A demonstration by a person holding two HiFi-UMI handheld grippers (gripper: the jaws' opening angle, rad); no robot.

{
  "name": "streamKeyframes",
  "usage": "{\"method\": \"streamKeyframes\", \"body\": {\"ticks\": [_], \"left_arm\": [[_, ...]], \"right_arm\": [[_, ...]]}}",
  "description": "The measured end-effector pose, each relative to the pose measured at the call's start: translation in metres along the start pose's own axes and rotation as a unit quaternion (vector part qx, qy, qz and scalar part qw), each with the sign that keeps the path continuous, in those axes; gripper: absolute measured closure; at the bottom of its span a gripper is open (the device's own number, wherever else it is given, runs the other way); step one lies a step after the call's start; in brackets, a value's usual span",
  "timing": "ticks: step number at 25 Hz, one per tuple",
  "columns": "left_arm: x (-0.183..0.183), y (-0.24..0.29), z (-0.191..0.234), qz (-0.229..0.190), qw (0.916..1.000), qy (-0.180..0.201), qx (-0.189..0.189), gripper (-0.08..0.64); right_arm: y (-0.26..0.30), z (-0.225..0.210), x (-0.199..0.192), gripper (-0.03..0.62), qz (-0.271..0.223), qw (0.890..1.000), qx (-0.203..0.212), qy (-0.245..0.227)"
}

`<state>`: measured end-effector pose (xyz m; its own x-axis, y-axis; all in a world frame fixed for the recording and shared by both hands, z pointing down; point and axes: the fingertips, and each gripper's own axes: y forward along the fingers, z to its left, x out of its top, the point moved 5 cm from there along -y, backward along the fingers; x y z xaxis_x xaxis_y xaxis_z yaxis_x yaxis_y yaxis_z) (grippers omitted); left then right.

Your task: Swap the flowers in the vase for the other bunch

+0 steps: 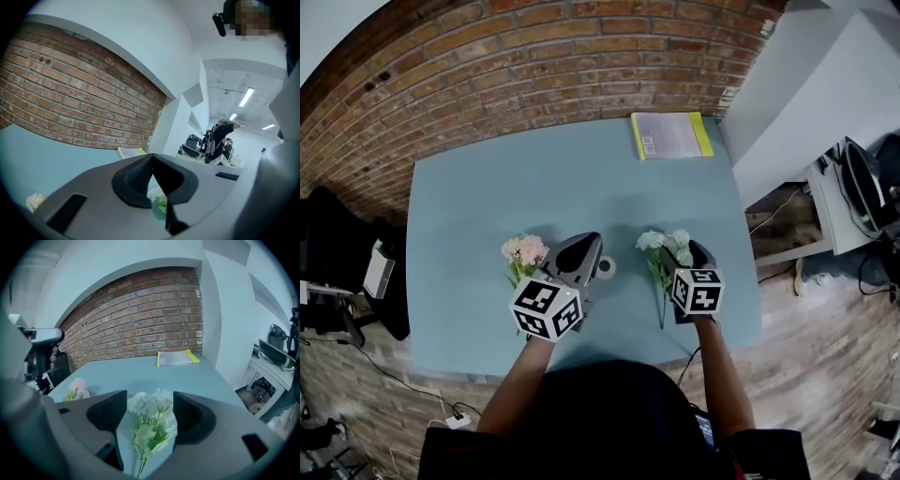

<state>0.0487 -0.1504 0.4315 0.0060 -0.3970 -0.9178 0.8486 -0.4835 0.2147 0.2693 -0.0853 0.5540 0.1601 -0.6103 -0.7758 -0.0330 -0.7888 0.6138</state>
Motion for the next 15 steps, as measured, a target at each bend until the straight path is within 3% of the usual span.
{"method": "streamKeyframes", "body": {"ticks": [8, 15], "left_arm": [[0.006, -0.011, -0.002, -0.015, 0.9999, 0.003, 0.002, 0.552], [0.011, -0.025, -0.005, -0.026, 0.9996, 0.009, 0.007, 0.552]], "right_arm": [[-0.019, 0.016, 0.023, 0.308, -0.032, 0.999, 0.018, -0.018], [-0.043, 0.042, 0.057, 0.492, -0.092, 0.995, 0.033, -0.033]]}}
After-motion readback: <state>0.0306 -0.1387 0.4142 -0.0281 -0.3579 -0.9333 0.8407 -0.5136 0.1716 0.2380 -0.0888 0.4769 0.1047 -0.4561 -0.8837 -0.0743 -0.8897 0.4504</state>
